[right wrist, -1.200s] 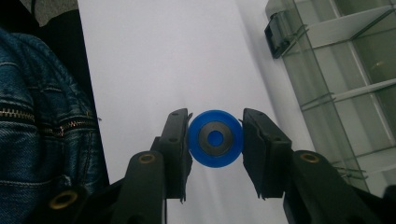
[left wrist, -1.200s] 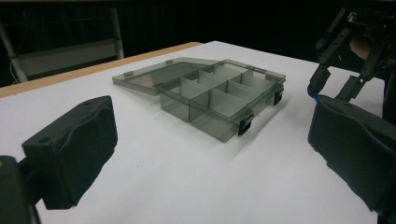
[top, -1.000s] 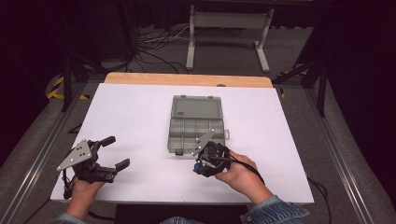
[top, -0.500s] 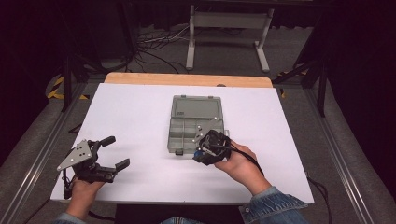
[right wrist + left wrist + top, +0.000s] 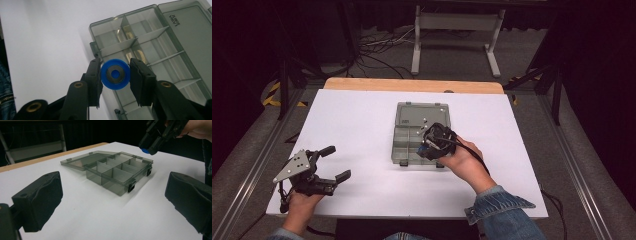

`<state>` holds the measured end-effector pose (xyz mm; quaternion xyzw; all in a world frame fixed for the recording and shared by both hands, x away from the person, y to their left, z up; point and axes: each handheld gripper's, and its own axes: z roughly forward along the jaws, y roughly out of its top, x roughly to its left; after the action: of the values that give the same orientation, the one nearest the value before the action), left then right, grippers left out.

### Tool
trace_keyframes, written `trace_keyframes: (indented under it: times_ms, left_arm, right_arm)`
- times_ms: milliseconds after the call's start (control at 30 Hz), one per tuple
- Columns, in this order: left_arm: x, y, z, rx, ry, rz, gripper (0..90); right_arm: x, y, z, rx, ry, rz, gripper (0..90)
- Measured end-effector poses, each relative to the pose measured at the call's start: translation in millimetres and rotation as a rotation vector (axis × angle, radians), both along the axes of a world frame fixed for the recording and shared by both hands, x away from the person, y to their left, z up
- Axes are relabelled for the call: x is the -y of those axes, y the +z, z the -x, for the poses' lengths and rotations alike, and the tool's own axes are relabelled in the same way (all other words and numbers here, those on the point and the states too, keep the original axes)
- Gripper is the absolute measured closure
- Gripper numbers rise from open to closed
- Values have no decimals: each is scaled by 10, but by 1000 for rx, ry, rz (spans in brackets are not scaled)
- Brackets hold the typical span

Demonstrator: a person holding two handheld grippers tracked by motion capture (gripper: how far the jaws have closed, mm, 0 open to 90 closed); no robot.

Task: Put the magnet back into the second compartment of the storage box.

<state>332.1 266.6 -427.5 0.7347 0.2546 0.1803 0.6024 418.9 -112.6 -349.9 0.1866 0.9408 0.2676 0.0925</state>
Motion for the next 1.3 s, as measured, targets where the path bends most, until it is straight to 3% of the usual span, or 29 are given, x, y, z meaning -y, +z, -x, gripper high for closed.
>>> trace_keyframes:
  times_ms: [533, 1300]
  left_arm:
    - [3, -3, -3, 0, -1, 5, 23]
    - [5, -11, -15, -4, -2, 9, 23]
  right_arm:
    - [-9, 37, -302, 18, -63, -10, 626]
    - [-68, -90, -697, 5, -149, -15, 625]
